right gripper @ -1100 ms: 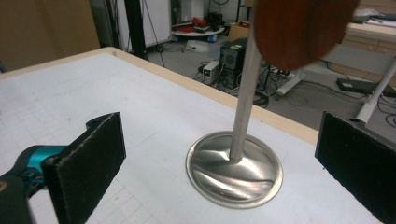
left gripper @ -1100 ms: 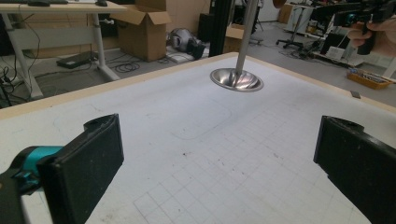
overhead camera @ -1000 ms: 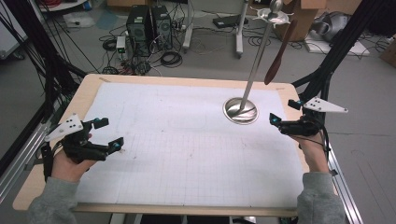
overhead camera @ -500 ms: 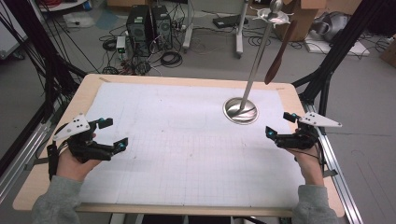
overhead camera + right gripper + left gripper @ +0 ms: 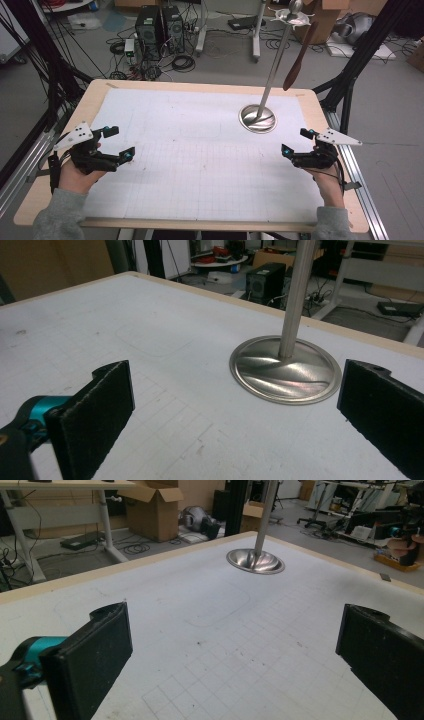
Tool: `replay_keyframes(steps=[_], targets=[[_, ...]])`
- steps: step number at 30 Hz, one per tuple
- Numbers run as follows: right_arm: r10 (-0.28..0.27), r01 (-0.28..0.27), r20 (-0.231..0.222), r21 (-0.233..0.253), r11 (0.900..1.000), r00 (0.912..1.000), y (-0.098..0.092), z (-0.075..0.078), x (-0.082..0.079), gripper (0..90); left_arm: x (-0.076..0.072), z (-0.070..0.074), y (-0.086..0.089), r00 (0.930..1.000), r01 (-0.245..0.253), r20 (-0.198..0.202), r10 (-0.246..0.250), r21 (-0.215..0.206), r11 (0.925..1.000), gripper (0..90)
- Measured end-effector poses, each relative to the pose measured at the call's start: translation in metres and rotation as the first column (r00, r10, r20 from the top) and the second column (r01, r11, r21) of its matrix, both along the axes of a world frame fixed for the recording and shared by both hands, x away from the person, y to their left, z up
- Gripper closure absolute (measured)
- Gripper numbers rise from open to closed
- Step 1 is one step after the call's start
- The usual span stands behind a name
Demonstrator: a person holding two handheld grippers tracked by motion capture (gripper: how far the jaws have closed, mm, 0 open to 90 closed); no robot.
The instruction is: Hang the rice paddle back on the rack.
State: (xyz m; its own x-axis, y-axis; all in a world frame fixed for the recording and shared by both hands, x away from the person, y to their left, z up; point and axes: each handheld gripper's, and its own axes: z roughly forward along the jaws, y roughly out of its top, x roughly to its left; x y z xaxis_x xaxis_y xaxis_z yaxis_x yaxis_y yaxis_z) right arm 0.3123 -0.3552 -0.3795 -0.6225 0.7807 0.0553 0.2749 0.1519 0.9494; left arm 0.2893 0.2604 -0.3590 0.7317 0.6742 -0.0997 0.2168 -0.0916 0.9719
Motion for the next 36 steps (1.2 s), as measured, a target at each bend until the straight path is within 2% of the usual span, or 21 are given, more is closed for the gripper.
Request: replay_keyframes(steps=[13,23,27,28,32,34,36], targets=[[-0.017,0.02,-0.032,0.069,0.997,0.9993,-0.02,-0.021,-0.012,0.6,0.0,-0.001,0.005,1.0,-0.007,0.003,0.007,-0.012,0.9999,1.9],[-0.019,0.022,-0.028,0.108,0.994,0.9994,-0.029,-0.024,-0.022,0.6,0.0,-0.002,0.012,0.9998,-0.02,0.006,0.02,-0.031,0.9993,1.9],[-0.012,0.015,-0.021,0.132,0.991,0.9997,-0.033,-0.02,-0.027,0.7,0.0,-0.001,0.014,0.9997,-0.023,0.011,0.024,-0.036,0.9991,1.9],[0.004,-0.003,-0.007,0.137,0.991,1.0,-0.035,-0.014,-0.031,0.7,-0.001,-0.001,0.015,0.9997,-0.022,0.012,0.023,-0.039,0.999,1.9],[0.032,-0.034,0.011,0.154,0.988,0.9994,-0.034,-0.003,-0.036,0.7,-0.003,0.003,0.015,0.9996,-0.016,0.023,0.018,-0.052,0.9985,1.9],[0.077,-0.078,0.017,0.16,0.984,0.9969,-0.031,0.006,-0.041,0.7,-0.004,0.005,0.015,0.9995,-0.01,0.028,0.012,-0.058,0.9983,1.9],[0.088,-0.09,0.02,0.159,0.983,0.9959,-0.03,0.008,-0.041,0.6,-0.006,0.006,0.014,0.9994,-0.006,0.033,0.008,-0.062,0.9981,1.9]])
